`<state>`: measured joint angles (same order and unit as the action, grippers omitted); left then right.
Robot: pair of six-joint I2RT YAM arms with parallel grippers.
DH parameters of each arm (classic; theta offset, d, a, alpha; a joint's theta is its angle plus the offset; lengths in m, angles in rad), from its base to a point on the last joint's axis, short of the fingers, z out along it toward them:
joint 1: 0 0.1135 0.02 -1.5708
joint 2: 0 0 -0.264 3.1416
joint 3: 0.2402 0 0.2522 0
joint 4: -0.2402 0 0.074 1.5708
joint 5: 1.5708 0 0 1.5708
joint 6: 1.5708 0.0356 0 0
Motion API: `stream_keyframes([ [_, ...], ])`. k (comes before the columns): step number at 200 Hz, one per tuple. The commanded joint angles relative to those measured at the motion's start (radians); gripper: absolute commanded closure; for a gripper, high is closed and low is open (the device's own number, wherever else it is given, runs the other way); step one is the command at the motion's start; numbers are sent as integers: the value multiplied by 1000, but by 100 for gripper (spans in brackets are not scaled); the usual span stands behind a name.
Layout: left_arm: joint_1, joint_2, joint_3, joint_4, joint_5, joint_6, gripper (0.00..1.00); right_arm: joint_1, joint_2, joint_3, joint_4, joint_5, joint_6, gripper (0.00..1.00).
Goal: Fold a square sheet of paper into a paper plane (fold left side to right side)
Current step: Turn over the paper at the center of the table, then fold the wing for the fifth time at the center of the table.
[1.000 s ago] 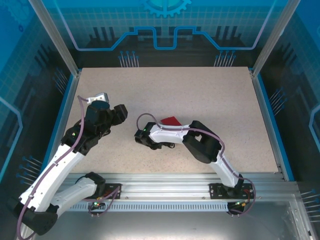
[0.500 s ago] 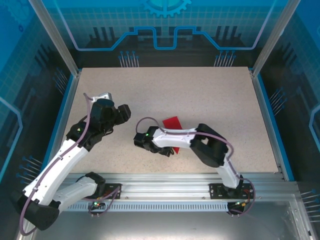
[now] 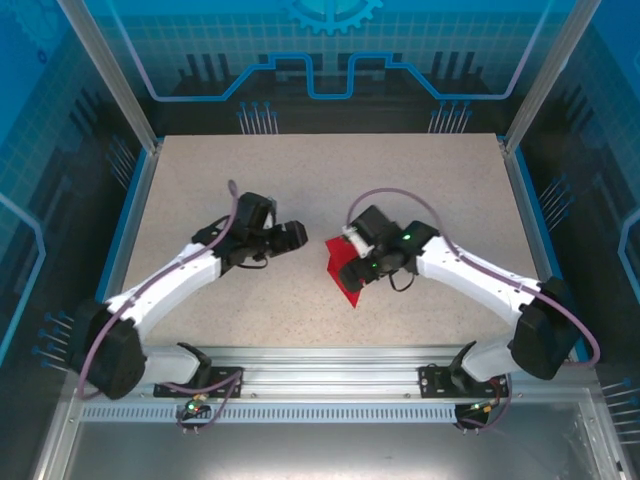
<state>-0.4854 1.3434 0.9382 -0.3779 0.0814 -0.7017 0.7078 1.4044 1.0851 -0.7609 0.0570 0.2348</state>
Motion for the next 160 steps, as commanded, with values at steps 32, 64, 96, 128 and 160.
stream_keyframes([
  [32,-77,277,54,217,190,-64,23,-340,-64,-199,342,-586,63,13],
  [64,-87,432,115,274,244,-73,28,-457,-41,-278,382,-664,63,18],
  [96,-89,525,149,359,311,-84,43,-506,-21,-322,416,-694,61,21],
  [128,-87,558,160,375,317,-63,63,-531,38,-340,470,-723,61,30],
  [160,-85,556,133,434,366,-36,81,-551,96,-339,549,-764,59,32],
])
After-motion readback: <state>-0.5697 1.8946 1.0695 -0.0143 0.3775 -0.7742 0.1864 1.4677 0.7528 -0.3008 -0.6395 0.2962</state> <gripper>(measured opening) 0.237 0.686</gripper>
